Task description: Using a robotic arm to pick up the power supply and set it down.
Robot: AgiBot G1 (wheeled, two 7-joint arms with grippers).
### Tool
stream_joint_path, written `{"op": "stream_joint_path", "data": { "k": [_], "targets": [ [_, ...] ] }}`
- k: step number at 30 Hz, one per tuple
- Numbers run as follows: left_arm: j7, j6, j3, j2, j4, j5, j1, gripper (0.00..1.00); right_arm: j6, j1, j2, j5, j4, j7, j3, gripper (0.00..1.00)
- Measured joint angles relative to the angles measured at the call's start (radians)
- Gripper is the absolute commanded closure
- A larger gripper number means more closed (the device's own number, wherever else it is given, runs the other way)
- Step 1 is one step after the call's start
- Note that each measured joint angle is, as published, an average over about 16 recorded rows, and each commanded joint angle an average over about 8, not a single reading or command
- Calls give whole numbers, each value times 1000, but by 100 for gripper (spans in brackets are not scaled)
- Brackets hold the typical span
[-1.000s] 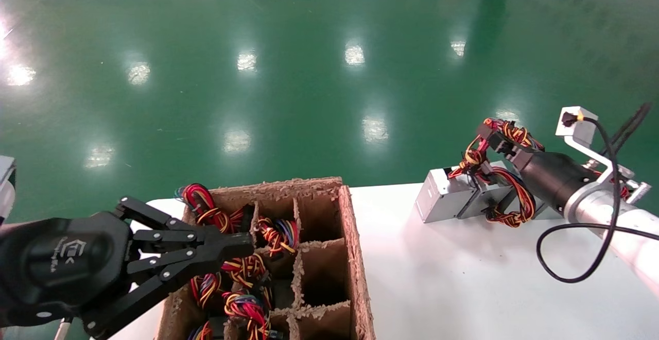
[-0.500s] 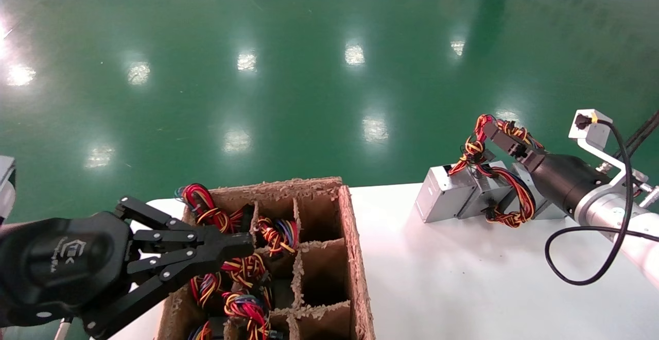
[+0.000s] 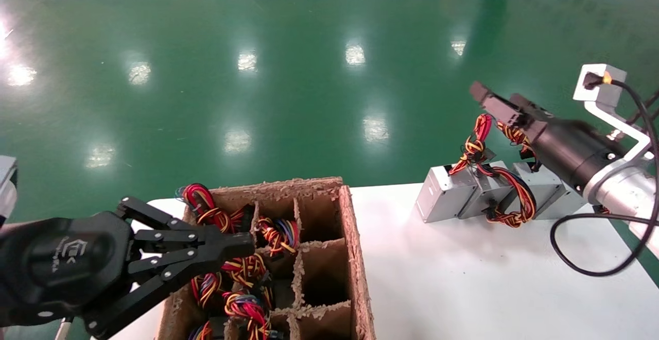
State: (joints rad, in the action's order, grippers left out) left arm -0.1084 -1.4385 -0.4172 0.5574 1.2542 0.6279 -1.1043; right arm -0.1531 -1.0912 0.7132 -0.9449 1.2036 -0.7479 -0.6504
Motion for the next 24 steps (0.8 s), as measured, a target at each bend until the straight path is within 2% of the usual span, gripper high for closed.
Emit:
{"op": "stream_joint_path", "data": {
  "k": [8,14,15,22,24],
  "targets": [
    [0,0,0,0,0,0,0,100,-134,5,-14,21,26,65,46,0],
    [0,0,0,0,0,0,0,100,-276,7,-24,44,32,123,84,0],
    [0,0,0,0,0,0,0,90,-299,7,-26,48,34,133,90,0],
    [0,0,0,0,0,0,0,2,-464,8,-38,74,41,200,135,0],
    [0,0,0,0,0,0,0,0,-512,9,-42,82,43,220,147,0]
  ]
}}
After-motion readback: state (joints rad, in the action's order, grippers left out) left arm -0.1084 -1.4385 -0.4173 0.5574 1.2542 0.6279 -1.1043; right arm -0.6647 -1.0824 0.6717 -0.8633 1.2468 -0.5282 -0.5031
